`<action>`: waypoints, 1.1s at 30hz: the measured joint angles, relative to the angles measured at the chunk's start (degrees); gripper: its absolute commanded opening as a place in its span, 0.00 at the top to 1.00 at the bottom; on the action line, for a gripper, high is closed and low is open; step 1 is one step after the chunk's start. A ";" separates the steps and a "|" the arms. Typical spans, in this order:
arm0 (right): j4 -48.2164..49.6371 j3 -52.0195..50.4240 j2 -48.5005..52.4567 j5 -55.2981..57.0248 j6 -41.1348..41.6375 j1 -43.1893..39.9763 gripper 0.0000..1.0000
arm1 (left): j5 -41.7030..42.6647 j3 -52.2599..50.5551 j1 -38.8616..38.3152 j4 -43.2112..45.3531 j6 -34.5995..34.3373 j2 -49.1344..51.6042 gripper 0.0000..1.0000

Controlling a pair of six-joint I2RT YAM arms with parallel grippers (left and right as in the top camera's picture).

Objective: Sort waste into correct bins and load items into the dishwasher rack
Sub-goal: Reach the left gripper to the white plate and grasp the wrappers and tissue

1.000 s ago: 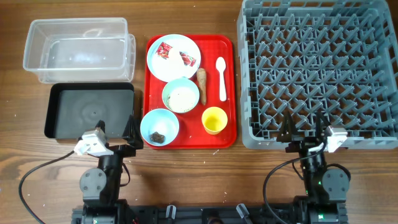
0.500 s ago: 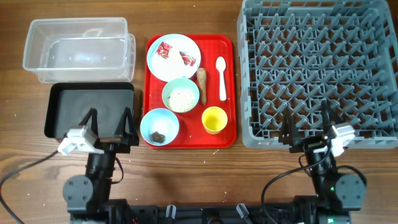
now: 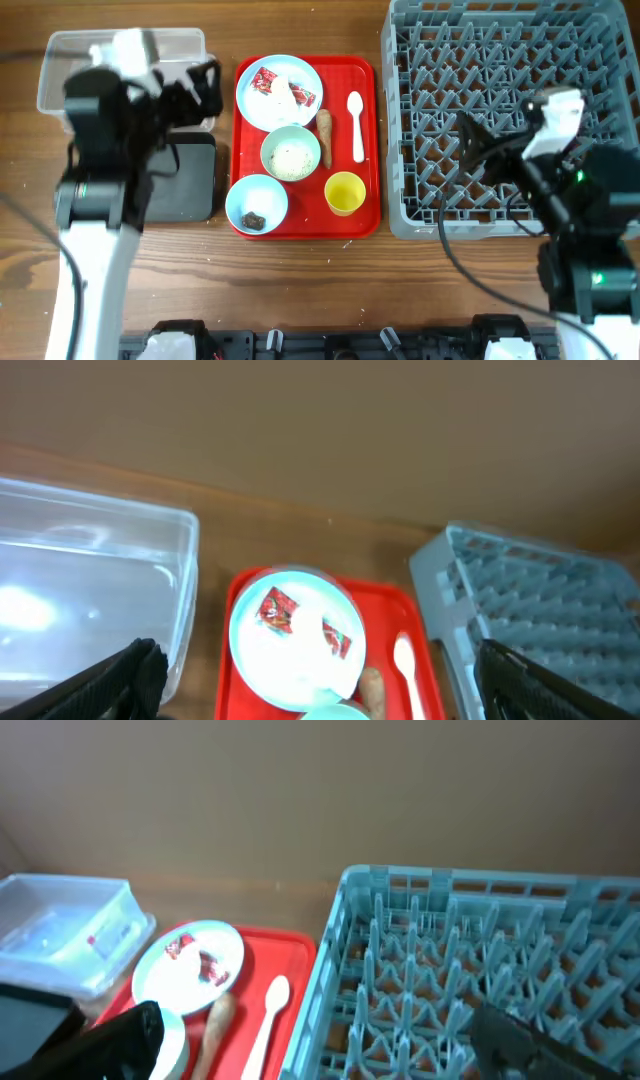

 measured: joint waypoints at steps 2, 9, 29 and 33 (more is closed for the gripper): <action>-5.05 3.52 3.98 -0.13 -0.13 0.00 0.00 | 0.33 6.45 -1.57 -5.38 2.25 7.21 0.00; -16.79 11.63 15.98 0.22 -5.09 0.00 0.01 | -0.46 31.87 -4.98 -24.92 5.16 31.93 0.00; -18.84 11.96 27.45 2.05 -5.11 0.00 0.01 | -8.31 38.40 -11.89 -15.17 -1.42 55.78 0.00; -18.84 11.96 27.45 2.05 -5.11 0.00 0.01 | -11.82 38.40 -12.83 -13.18 -5.44 59.78 0.00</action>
